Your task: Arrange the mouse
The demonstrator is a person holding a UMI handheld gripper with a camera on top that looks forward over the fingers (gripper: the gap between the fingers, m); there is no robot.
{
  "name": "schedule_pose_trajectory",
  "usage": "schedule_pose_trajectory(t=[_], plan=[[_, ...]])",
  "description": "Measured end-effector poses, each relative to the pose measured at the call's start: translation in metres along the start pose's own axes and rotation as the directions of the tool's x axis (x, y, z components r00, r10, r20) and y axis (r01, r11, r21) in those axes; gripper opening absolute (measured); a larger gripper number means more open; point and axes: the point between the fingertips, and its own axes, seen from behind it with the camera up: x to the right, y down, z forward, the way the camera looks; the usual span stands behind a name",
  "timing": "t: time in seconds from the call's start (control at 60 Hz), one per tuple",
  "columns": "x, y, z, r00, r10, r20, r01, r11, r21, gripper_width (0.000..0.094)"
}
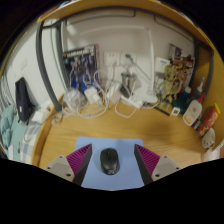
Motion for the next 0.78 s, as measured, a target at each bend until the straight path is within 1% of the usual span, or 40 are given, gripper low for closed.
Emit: schedule_pose_trajectory(t=[0.1,0.167,0.283,0.417,0.533,0.783], plan=[[0.016,-0.044,-0.044,1.000,0.024,0.000,-0.024,0.996,0.089,0.0846],[0.029,-0.068,-0.073,1.000,0.021,-0.016,-0.018,0.988,0.150,0.0845],[0.057,-0.082,-0.128,0.999,0.039,-0.024,-0.033,0.976,0.216,0.0845],[0.094,-0.076,-0.187,0.997,0.067,-0.047,-0.051,0.959,0.279,0.0839],[0.123,-0.062,-0.227,0.995,0.068,-0.066,-0.044,0.949,0.312,0.0827],[0.155,-0.038,-0.277,0.991,0.110,-0.073,-0.078,0.935,0.346,0.0827]])
